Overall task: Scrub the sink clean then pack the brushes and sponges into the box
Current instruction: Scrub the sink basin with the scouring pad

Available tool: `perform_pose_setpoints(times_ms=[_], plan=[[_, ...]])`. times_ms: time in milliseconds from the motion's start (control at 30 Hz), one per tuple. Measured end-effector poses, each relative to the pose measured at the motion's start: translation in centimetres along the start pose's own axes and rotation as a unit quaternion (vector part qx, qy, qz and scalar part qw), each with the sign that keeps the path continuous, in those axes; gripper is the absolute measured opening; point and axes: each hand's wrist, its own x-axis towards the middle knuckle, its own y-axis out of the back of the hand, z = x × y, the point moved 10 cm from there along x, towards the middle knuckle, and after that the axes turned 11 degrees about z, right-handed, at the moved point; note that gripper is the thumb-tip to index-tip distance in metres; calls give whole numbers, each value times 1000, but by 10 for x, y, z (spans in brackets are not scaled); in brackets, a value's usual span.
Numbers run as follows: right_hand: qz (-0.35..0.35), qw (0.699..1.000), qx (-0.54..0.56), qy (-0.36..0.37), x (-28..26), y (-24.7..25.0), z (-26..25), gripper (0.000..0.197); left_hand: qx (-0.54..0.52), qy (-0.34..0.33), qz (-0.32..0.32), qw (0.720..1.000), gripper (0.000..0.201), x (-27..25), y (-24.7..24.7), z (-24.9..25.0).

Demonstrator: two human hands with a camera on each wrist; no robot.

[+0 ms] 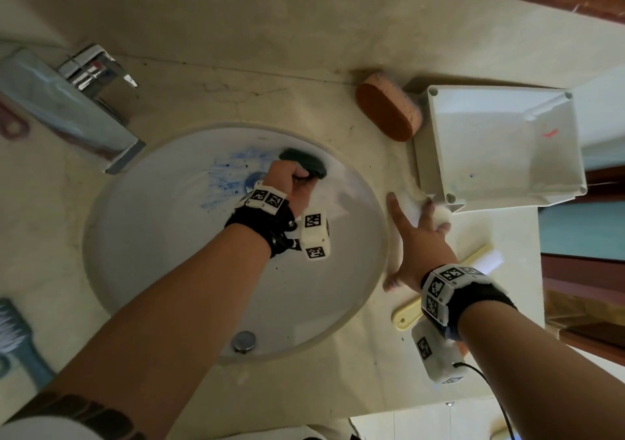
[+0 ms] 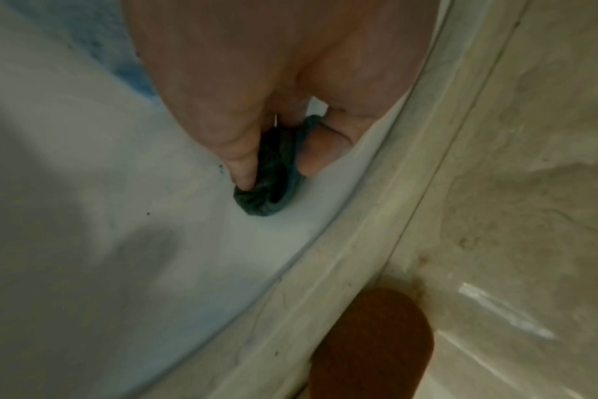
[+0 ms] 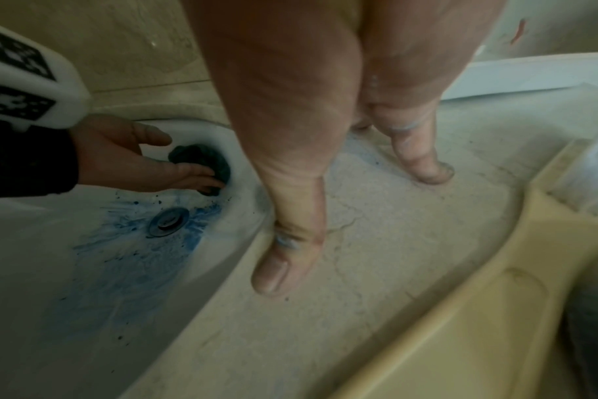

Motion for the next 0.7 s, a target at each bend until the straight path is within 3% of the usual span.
perform_pose_setpoints(times_ms=[233, 333, 567, 700], plan=[[-2, 1000, 8, 0, 0, 0, -1, 154, -66, 2, 52, 996, 31, 30, 34, 45], [-2, 1000, 7, -3, 0, 0, -1, 154, -86, -7, 44, 995, 30, 25, 32, 40], [-4, 1000, 5, -5, 0, -1, 0, 155, -21, 2, 17, 1000, 24, 7, 13, 20], [-5, 1000, 5, -4, 1, -1, -1, 155, -71, -8, 49, 996, 40, 28, 40, 54]])
